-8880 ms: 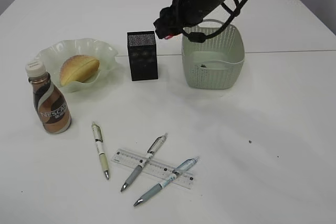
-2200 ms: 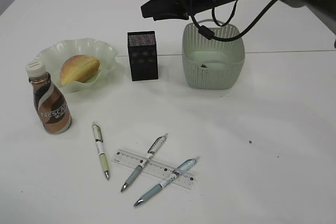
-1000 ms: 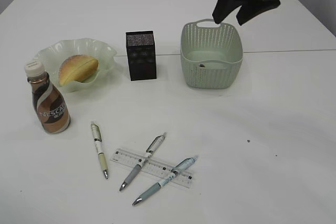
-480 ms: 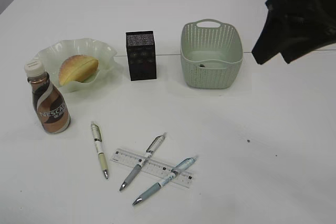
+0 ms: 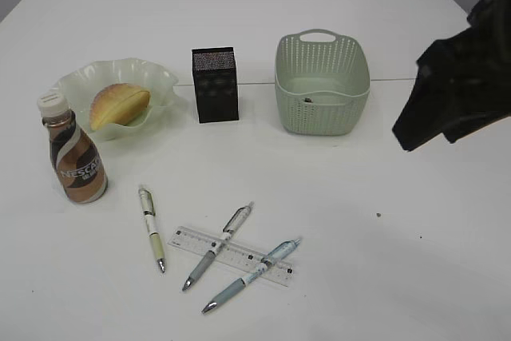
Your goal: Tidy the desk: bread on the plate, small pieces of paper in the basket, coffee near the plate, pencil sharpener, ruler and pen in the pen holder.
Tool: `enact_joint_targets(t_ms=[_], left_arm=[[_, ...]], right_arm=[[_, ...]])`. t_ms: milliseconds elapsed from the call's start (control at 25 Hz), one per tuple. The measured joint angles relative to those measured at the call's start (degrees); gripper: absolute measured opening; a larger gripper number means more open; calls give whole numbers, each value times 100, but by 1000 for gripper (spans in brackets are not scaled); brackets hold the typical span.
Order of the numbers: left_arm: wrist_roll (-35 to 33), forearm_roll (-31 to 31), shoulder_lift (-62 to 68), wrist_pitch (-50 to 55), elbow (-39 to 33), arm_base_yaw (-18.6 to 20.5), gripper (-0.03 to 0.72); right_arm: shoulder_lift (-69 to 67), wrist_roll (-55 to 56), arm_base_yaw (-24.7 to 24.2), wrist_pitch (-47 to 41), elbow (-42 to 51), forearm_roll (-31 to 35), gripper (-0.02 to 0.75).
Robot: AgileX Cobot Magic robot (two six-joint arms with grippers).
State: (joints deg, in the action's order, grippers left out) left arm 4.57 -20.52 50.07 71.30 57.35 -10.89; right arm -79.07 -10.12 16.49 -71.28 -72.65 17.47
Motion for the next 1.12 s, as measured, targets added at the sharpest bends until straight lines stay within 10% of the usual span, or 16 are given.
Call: enact_joint_targets(t_ms=[440,1120], left_arm=[[0,260,-489,63,0,0,433],[0,688,-668,80,0,0,433]], right_arm=[[-1057,-140,1662,305,0,-35,439],[-3329,-911,1991,482,-2008,761,439]])
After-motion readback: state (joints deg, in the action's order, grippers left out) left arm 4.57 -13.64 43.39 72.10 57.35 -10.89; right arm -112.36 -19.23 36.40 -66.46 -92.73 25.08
